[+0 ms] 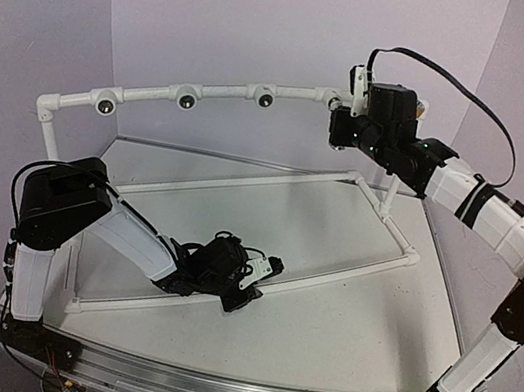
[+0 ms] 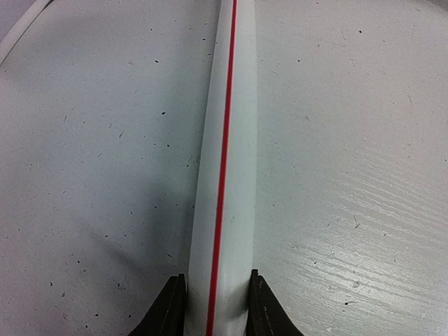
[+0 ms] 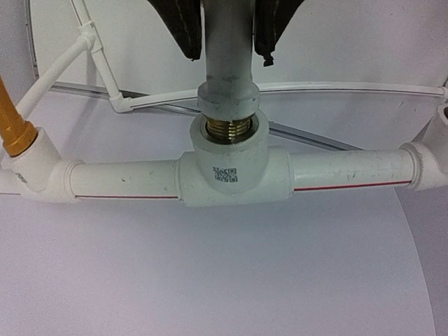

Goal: Install the water faucets
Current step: Screw the water faucet onto the adaptor.

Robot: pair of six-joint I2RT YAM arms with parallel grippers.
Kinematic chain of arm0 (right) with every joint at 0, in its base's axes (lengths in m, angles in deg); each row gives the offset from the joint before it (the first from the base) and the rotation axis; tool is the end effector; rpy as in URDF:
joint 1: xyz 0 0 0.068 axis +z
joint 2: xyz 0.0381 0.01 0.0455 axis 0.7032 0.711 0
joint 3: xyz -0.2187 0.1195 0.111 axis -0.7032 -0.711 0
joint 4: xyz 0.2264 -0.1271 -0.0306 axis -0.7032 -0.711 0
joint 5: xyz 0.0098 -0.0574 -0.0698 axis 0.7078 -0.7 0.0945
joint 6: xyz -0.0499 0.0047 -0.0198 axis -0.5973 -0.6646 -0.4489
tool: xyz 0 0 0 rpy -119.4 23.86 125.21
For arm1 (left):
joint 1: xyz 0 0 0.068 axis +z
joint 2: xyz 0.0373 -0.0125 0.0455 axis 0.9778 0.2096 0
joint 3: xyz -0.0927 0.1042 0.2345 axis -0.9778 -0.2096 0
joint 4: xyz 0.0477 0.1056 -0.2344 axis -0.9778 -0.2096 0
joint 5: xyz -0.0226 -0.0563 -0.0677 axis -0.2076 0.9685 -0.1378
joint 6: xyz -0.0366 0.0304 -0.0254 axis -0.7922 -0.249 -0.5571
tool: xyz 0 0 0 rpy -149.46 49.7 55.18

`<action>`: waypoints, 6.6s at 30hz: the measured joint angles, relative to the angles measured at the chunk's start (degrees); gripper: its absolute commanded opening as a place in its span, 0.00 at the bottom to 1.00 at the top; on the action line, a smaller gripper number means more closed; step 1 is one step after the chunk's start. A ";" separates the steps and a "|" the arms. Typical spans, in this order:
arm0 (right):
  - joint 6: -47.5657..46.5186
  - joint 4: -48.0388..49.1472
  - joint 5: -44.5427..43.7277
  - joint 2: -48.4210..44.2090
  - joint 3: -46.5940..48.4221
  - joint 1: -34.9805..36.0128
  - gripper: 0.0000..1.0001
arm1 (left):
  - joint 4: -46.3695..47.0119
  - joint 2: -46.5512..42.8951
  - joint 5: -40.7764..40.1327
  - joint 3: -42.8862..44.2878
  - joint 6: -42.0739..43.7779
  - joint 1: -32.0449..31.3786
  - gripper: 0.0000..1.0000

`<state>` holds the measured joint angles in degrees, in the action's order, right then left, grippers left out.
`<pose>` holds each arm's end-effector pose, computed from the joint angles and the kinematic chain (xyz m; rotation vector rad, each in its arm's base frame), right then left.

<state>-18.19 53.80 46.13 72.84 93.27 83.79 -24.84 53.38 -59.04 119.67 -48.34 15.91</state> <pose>0.3224 0.2486 0.4145 -0.3370 1.7185 0.2729 0.1877 -0.3488 0.0998 1.3154 1.9039 -0.4171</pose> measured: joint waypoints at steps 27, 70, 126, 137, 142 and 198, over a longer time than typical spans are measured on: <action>10.46 -12.71 10.45 1.25 9.30 -3.47 0.00 | 0.02 0.00 -0.06 0.00 0.00 -0.04 0.00; 29.57 -1.92 18.69 -0.64 0.64 -5.84 0.00 | 0.02 0.02 -0.20 0.00 0.02 -0.09 0.00; 85.22 30.28 29.91 -3.22 -16.63 -10.52 0.00 | 0.31 0.64 -0.44 0.64 0.22 -0.22 0.00; 104.35 35.43 17.58 -3.22 -19.34 -6.73 0.00 | -1.64 1.05 -0.44 1.98 0.20 -0.22 0.00; 107.37 41.22 12.95 -3.22 -22.54 -5.26 0.03 | -3.08 1.38 -0.42 2.78 0.12 -0.22 0.00; -4.93 -15.41 17.92 -33.76 -18.47 -4.28 0.89 | -3.58 3.30 0.55 5.81 -3.32 -2.45 0.00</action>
<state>-23.12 38.39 64.05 39.09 74.80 79.51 -28.43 56.68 -58.50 125.48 -51.66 13.46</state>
